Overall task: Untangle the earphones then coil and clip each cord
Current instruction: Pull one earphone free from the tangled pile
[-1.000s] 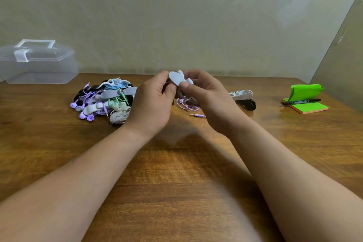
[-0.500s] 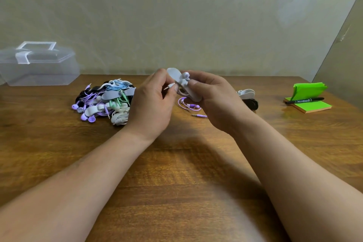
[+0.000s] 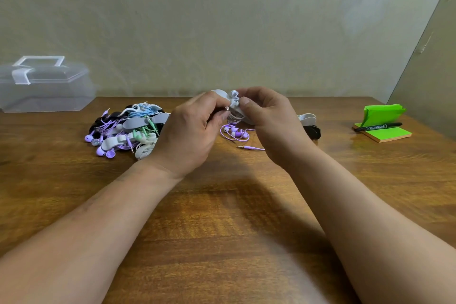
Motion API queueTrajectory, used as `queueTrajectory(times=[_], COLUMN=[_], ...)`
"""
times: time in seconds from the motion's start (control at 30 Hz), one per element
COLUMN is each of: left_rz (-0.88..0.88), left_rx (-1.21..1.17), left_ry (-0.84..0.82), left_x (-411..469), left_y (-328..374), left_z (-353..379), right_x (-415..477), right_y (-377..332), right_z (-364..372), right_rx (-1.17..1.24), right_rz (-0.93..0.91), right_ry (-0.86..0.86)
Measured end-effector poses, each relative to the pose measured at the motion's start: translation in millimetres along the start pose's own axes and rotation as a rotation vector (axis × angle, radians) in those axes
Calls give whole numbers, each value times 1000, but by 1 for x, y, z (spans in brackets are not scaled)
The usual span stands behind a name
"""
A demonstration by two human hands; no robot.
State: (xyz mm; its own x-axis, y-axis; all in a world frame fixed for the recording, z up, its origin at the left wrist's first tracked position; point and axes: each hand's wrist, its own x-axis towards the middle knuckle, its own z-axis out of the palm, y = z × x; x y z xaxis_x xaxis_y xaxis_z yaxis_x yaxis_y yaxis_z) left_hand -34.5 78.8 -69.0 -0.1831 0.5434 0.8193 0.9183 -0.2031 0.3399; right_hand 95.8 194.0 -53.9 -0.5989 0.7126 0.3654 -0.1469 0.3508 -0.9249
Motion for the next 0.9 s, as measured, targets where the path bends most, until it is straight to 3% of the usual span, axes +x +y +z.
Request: queueTrajectory(times=[0.2, 0.37, 0.5, 0.9], left_rz=[-157, -76, -98, -348], left_rx=[-44, 2, 94, -182], left_ry=[36, 2, -26, 79], left_x=[-1, 0, -1, -4], left_y=[-8, -2, -5, 2], left_z=[-4, 0, -1, 5], right_x=[-8, -8, -11, -11], right_y=[2, 1, -2, 1], right_z=[13, 11, 14, 14], right_rx=[-39, -4, -33, -25], right_rz=[-11, 6, -7, -42], right_ry=[-31, 5, -59, -84])
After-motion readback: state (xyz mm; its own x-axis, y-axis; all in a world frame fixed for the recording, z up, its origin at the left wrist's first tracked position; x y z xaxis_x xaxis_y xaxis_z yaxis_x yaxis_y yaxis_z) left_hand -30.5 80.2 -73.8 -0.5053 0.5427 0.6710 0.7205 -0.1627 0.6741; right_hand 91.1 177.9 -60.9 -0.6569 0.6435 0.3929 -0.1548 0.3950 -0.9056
